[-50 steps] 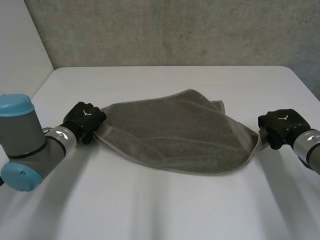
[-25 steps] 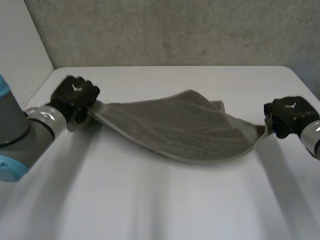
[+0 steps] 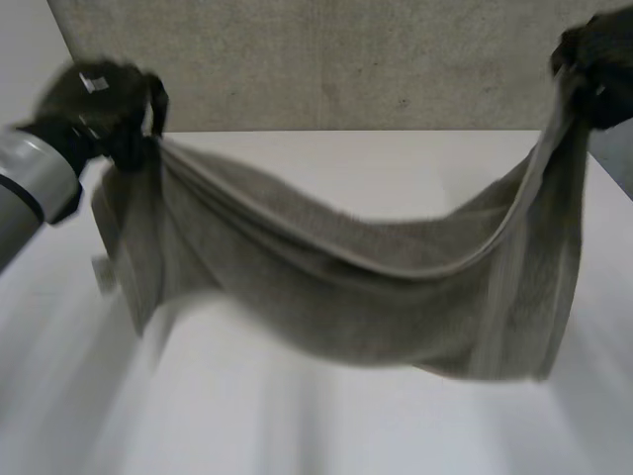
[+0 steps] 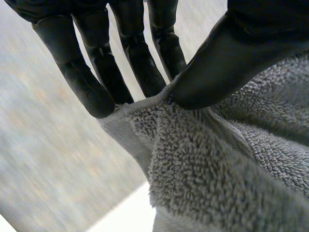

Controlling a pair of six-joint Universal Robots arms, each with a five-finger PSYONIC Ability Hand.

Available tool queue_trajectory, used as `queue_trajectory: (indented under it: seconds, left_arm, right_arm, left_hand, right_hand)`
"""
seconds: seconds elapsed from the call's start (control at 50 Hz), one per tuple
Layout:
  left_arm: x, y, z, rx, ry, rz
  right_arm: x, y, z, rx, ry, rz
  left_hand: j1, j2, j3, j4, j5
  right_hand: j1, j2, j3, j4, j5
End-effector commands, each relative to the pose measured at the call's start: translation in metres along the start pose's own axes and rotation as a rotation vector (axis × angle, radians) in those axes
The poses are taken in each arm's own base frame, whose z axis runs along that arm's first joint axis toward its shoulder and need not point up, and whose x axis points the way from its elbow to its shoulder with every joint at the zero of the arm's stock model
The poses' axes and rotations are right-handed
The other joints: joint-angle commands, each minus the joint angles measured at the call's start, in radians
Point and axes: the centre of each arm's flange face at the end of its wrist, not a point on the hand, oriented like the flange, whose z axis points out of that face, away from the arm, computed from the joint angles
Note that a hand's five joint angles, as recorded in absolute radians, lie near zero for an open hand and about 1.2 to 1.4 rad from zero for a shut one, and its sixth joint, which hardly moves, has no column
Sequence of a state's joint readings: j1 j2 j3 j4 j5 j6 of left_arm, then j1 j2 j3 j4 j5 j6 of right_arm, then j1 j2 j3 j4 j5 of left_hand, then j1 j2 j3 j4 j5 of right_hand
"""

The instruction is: Fold the towel.

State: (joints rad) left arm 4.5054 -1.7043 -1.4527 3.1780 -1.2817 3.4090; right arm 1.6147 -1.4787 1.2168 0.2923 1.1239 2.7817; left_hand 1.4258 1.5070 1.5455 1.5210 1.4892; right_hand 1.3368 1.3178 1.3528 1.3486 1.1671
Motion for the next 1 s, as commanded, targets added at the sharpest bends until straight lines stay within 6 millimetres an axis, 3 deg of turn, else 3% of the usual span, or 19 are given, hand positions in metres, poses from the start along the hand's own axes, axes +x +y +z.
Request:
queue_trajectory:
  seconds: [0.02,0.08,0.18,0.2,0.22,0.24,0.26,0.28,0.36,0.46,0.5,0.52,0.56,0.58,0.62,0.64,0.78,0.86,1.0]
  left_arm:
    - [0.011,0.058,0.032,-0.197,0.065,-0.007]
    - [0.011,0.051,0.039,-0.172,0.068,0.026]
    - [0.003,-0.018,0.058,0.053,0.032,0.111]
    - [0.003,-0.019,0.058,0.054,0.032,0.111]
    - [-0.002,-0.039,0.059,0.118,0.0,0.12]
    - [-0.009,-0.062,0.057,0.186,-0.043,0.121]
    - [-0.009,-0.062,0.057,0.186,-0.044,0.121]
    - [-0.016,-0.083,0.052,0.253,-0.087,0.109]
    - [-0.025,-0.104,0.045,0.34,-0.142,0.05]
    - [-0.021,-0.084,0.04,0.299,-0.122,-0.04]
    - [-0.013,-0.051,0.035,0.207,-0.105,-0.06]
    - [-0.012,-0.051,0.035,0.207,-0.105,-0.06]
    - [0.0,-0.012,0.029,0.116,-0.084,-0.074]
    - [0.0,-0.012,0.029,0.116,-0.084,-0.074]
    - [0.014,0.027,0.02,0.038,-0.061,-0.08]
    - [0.014,0.027,0.02,0.038,-0.061,-0.08]
    - [0.047,0.094,-0.01,-0.057,0.024,0.028]
    - [0.057,0.115,-0.024,-0.113,0.057,0.131]
    - [0.06,0.123,-0.033,-0.146,0.071,0.182]
  right_arm:
    - [-0.023,0.041,0.046,-0.099,-0.064,-0.039]
    - [-0.025,0.036,0.054,-0.074,-0.048,-0.059]
    - [-0.006,-0.023,0.072,0.186,0.148,-0.118]
    - [-0.006,-0.023,0.072,0.187,0.148,-0.118]
    - [0.0,-0.037,0.073,0.278,0.207,-0.116]
    - [0.005,-0.054,0.068,0.372,0.257,-0.105]
    - [0.005,-0.054,0.068,0.373,0.258,-0.105]
    - [0.009,-0.07,0.058,0.458,0.292,-0.094]
    - [0.011,-0.09,0.036,0.535,0.31,-0.082]
    - [-0.002,-0.065,0.038,0.426,0.239,-0.063]
    - [-0.015,-0.037,0.038,0.281,0.151,-0.044]
    - [-0.015,-0.037,0.038,0.28,0.151,-0.043]
    - [-0.03,0.001,0.041,0.122,0.071,-0.034]
    - [-0.03,0.001,0.041,0.121,0.071,-0.034]
    - [-0.047,0.037,0.038,-0.011,0.015,-0.051]
    - [-0.047,0.037,0.038,-0.012,0.015,-0.051]
    - [-0.085,0.109,0.015,-0.235,-0.111,-0.113]
    - [-0.094,0.13,0.009,-0.289,-0.135,-0.108]
    - [-0.093,0.137,0.007,-0.301,-0.131,-0.104]
  left_hand:
    - [-0.03,-0.111,-0.149,-0.125,-0.267]
    - [-0.03,-0.111,-0.149,-0.125,-0.267]
    - [-0.03,-0.111,-0.149,-0.125,-0.267]
    - [-0.03,-0.111,-0.149,-0.125,-0.267]
    - [-0.03,-0.111,-0.149,-0.125,-0.267]
    - [-0.03,-0.111,-0.149,-0.125,-0.267]
    - [-0.03,-0.111,-0.149,-0.125,-0.267]
    - [-0.03,-0.111,-0.149,-0.125,-0.267]
    - [-0.03,-0.111,-0.149,-0.125,-0.267]
    - [-0.03,-0.111,-0.149,-0.125,-0.267]
    - [-0.03,-0.111,-0.149,-0.125,-0.267]
    - [-0.03,-0.111,-0.149,-0.125,-0.267]
    - [-0.03,-0.111,-0.149,-0.125,-0.267]
    - [-0.03,-0.111,-0.149,-0.125,-0.267]
    - [-0.03,-0.111,-0.149,-0.125,-0.267]
    - [-0.03,-0.111,-0.149,-0.125,-0.267]
    - [-0.03,-0.111,-0.149,-0.125,-0.267]
    - [-0.03,-0.111,-0.149,-0.125,-0.267]
    - [-0.03,-0.111,-0.149,-0.125,-0.267]
  right_hand:
    - [0.059,0.078,0.043,0.048,0.055]
    - [0.059,0.078,0.043,0.048,0.055]
    - [0.059,0.078,0.043,0.048,0.055]
    - [0.059,0.078,0.043,0.048,0.055]
    - [0.059,0.078,0.043,0.048,0.055]
    - [0.059,0.078,0.043,0.048,0.055]
    - [0.059,0.078,0.043,0.048,0.055]
    - [0.059,0.078,0.043,0.048,0.055]
    - [0.059,0.078,0.043,0.048,0.055]
    - [0.059,0.078,0.043,0.048,0.055]
    - [0.059,0.078,0.043,0.048,0.055]
    - [0.059,0.078,0.043,0.048,0.055]
    - [0.059,0.078,0.043,0.048,0.055]
    - [0.059,0.078,0.043,0.048,0.055]
    - [0.059,0.078,0.043,0.048,0.055]
    - [0.059,0.078,0.043,0.048,0.055]
    - [0.059,0.078,0.043,0.048,0.055]
    - [0.059,0.078,0.043,0.048,0.055]
    - [0.059,0.078,0.043,0.048,0.055]
